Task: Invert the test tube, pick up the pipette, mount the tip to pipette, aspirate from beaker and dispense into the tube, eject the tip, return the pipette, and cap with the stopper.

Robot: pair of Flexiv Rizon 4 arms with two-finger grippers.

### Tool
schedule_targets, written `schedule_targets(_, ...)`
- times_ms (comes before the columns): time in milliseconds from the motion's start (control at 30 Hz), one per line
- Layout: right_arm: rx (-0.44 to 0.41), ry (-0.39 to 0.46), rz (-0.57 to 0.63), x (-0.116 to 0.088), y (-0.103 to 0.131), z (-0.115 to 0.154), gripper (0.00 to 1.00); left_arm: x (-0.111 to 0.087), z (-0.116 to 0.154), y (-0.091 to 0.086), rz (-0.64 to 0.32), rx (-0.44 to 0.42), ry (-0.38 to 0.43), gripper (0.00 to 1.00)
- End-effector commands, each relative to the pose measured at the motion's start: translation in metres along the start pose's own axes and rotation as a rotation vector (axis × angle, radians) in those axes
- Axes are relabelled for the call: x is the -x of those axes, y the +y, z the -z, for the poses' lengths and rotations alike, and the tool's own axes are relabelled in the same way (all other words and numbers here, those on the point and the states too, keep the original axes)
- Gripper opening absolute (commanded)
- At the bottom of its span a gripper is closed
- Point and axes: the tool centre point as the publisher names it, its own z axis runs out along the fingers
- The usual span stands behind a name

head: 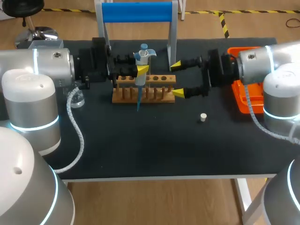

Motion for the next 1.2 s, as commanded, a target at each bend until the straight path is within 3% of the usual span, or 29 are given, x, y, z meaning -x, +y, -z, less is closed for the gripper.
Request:
schedule_targets(33, 0.094, 0.029, -0.019, 0.003, -0.002, -0.010, 1.00, 0.000, -0.001, 0.000, -0.001, -0.002, -0.002, 0.00)
schedule_targets(500, 0.235, 0.069, -0.098, -0.003, 0.022, -0.029, 1.00, 0.000, -0.001, 0.000, -0.001, -0.002, -0.002, 0.00)
schedule_targets(1000, 0.250, 0.119, -0.115, -0.018, 0.050, -0.051, 0.75, 0.000, -0.001, 0.000, -0.001, -0.002, -0.002, 0.00)
schedule_targets(1200, 0.245, 0.133, -0.117, -0.020, 0.055, -0.058, 0.73, 0.000, -0.001, 0.000, -0.001, -0.002, -0.002, 0.00)
